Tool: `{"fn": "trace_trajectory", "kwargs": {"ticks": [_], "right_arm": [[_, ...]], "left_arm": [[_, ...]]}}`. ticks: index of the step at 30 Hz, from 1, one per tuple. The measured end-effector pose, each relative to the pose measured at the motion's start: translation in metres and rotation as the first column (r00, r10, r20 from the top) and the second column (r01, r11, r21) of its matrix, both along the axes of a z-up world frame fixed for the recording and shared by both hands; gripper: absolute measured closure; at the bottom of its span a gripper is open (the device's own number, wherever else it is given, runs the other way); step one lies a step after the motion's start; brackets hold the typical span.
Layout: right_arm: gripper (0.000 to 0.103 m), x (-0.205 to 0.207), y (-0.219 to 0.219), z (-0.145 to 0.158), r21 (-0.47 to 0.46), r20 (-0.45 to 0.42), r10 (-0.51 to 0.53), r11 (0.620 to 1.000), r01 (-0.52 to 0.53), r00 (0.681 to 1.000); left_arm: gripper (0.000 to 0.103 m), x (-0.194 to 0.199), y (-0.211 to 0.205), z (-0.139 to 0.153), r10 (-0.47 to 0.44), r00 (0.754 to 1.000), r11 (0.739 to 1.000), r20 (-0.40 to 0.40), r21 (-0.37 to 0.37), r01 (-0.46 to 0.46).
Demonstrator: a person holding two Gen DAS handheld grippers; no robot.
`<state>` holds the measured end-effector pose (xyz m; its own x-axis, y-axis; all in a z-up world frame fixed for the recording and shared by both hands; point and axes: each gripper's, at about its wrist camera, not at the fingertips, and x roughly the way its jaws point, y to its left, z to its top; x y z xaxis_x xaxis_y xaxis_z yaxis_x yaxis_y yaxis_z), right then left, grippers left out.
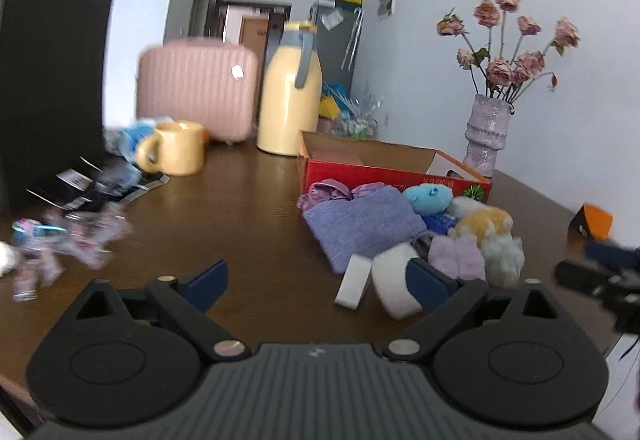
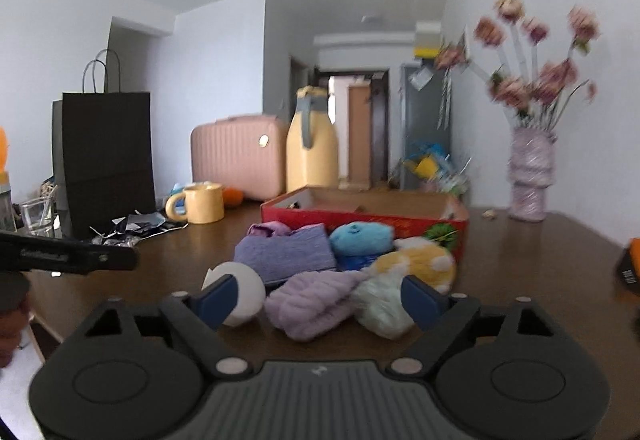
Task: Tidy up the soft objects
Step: 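Withdraw the right gripper from the box back toward the pile, then grasp the lavender towel with the right gripper and lift it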
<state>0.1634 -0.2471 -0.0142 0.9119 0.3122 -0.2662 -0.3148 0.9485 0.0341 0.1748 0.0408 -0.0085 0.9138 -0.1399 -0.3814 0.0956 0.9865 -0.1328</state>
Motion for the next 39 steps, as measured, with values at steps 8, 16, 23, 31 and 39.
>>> {"fn": "trace_trajectory", "kwargs": {"ticks": [8, 16, 23, 31, 39], "right_arm": [[0.021, 0.148, 0.026, 0.007, 0.065, -0.171, 0.083, 0.995, -0.073, 0.982], [0.036, 0.247, 0.054, -0.019, 0.111, -0.356, 0.151, 0.987, -0.119, 0.922], [0.086, 0.258, 0.053, -0.028, 0.166, -0.413, 0.193, 0.977, -0.134, 0.890], [0.094, 0.193, 0.033, 0.028, 0.209, -0.244, 0.199, 0.967, -0.149, 0.949], [0.094, 0.079, -0.023, 0.034, 0.177, -0.215, 0.130, 0.980, -0.093, 0.968]], "left_arm": [[0.022, 0.126, 0.000, -0.011, -0.049, 0.987, 0.989, -0.152, -0.146, 0.027], [0.028, 0.182, 0.012, -0.041, -0.139, 0.954, 0.947, -0.264, -0.316, 0.051], [0.074, 0.185, 0.011, -0.043, -0.189, 0.951, 0.926, -0.244, -0.367, 0.090], [0.087, 0.141, -0.005, 0.014, -0.213, 0.973, 0.928, -0.087, -0.328, 0.174], [0.088, 0.061, -0.049, 0.029, -0.363, 0.930, 0.883, -0.065, -0.343, 0.320]]}}
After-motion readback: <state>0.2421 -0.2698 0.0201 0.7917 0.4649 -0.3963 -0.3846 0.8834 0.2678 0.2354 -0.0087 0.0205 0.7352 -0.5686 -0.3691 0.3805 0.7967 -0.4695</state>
